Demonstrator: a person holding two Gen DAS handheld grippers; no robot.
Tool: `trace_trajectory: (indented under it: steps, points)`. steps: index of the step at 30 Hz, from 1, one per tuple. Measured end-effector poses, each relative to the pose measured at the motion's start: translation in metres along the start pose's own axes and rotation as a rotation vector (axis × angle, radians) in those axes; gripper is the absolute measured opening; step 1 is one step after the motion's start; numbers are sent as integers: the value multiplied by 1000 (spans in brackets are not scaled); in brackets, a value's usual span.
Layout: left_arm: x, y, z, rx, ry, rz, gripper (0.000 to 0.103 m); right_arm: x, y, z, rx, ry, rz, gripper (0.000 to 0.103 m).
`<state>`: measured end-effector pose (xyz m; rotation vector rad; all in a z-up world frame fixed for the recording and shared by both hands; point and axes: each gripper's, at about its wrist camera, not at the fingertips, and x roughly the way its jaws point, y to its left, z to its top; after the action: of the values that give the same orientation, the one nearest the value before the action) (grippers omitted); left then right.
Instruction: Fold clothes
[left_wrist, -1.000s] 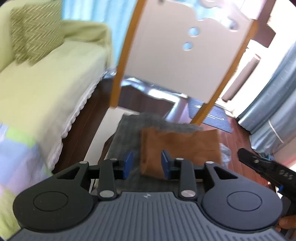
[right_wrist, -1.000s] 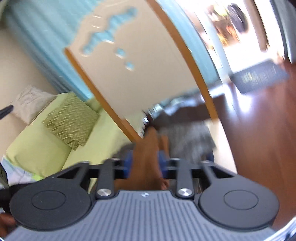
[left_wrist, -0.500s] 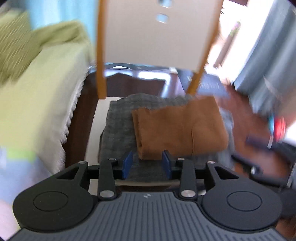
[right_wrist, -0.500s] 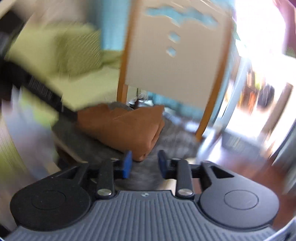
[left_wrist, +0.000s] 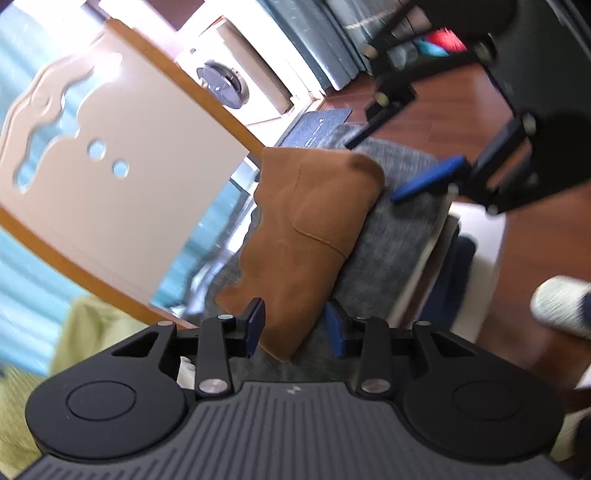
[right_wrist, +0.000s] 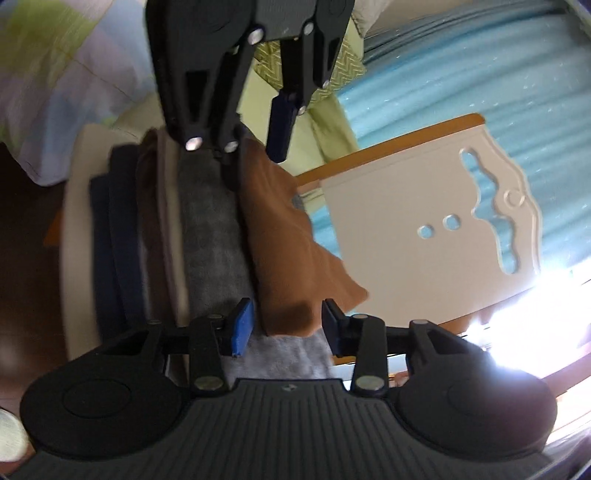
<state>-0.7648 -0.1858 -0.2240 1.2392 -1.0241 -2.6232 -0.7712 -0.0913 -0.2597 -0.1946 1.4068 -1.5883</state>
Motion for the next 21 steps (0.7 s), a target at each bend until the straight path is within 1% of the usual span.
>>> trace_trajectory:
  steps: [3,5,6,7,9,10,12,14,16,18,19,21]
  points:
    - [2,-6,-3,38,-12,19,43,14,-1,-5,-42,-4,-26,34]
    - [2,-9,-6,39,-18,32,42,19,3,-8,-76,-18,-41,31]
    - [2,-9,-7,36,-19,37,40,20,4,-9,-79,-20,-40,27]
    - [2,-9,-8,32,-19,41,37,22,5,-9,-76,-25,-35,25]
    - [4,-7,-8,21,-15,44,28,22,3,-7,-47,-25,-35,22]
    - [4,-4,-8,10,-9,43,26,21,-1,-4,-19,-16,-26,22]
    - [4,1,-11,-15,1,41,24,21,-7,2,45,-4,-6,21]
    - [2,10,-13,-73,7,21,23,22,-13,8,106,2,14,21]
    - [4,15,-16,-127,14,-16,23,22,-15,12,117,7,23,20]
    - [4,16,-14,-142,12,-31,23,26,-13,12,116,18,39,22]
    - [5,16,-12,-152,14,-39,23,30,-9,9,103,36,55,24]
    - [0,25,-9,-227,32,-78,23,30,-3,3,72,24,39,30]
